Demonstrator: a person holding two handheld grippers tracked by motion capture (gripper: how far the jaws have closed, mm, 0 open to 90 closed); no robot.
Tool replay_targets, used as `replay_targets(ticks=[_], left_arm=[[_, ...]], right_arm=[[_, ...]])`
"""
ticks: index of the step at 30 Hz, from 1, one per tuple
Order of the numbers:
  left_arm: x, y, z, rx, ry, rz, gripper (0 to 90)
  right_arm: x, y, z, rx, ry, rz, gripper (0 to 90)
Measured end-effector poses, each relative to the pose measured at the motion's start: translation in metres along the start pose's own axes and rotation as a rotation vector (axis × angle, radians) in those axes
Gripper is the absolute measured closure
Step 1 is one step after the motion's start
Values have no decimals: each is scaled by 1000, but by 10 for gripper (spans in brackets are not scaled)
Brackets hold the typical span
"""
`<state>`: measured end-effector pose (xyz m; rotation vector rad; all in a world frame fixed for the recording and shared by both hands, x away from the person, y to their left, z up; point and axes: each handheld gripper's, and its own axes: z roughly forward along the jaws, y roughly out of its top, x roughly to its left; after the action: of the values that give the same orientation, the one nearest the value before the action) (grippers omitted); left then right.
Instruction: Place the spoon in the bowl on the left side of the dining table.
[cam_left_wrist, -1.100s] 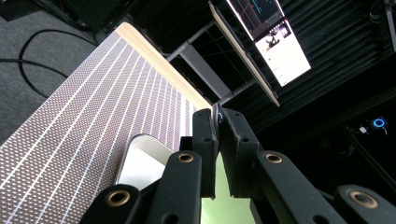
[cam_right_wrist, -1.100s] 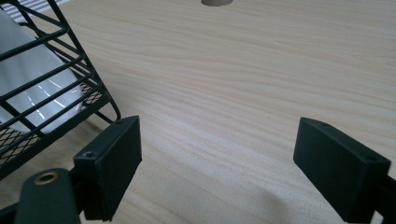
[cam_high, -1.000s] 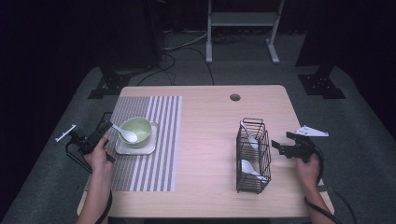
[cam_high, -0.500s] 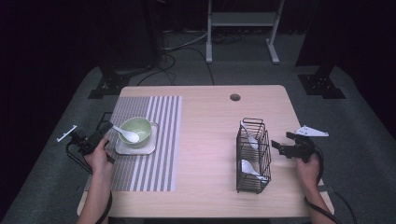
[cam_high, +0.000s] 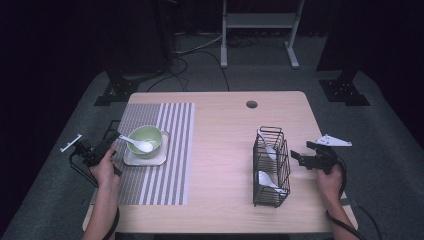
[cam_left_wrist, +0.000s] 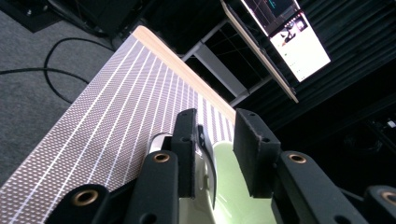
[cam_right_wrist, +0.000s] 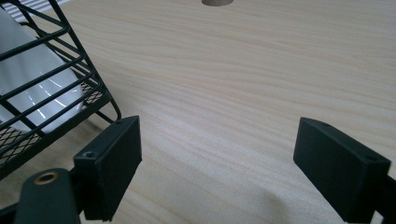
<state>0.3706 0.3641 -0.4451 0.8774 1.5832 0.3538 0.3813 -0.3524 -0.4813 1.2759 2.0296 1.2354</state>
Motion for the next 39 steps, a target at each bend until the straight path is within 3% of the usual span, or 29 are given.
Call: replay_targets(ticks=[8,19,39], left_arm=[[-1,-1,-2,5,6,12,675],[-8,-6,-10,37,10,73,663],[-38,-17,-37,84,-75,182,567]], right_arm=[[0,0,0,-2,1,1,141],[0,0,0,0,1,1,141],[-1,0,1,-1,5,3,141]])
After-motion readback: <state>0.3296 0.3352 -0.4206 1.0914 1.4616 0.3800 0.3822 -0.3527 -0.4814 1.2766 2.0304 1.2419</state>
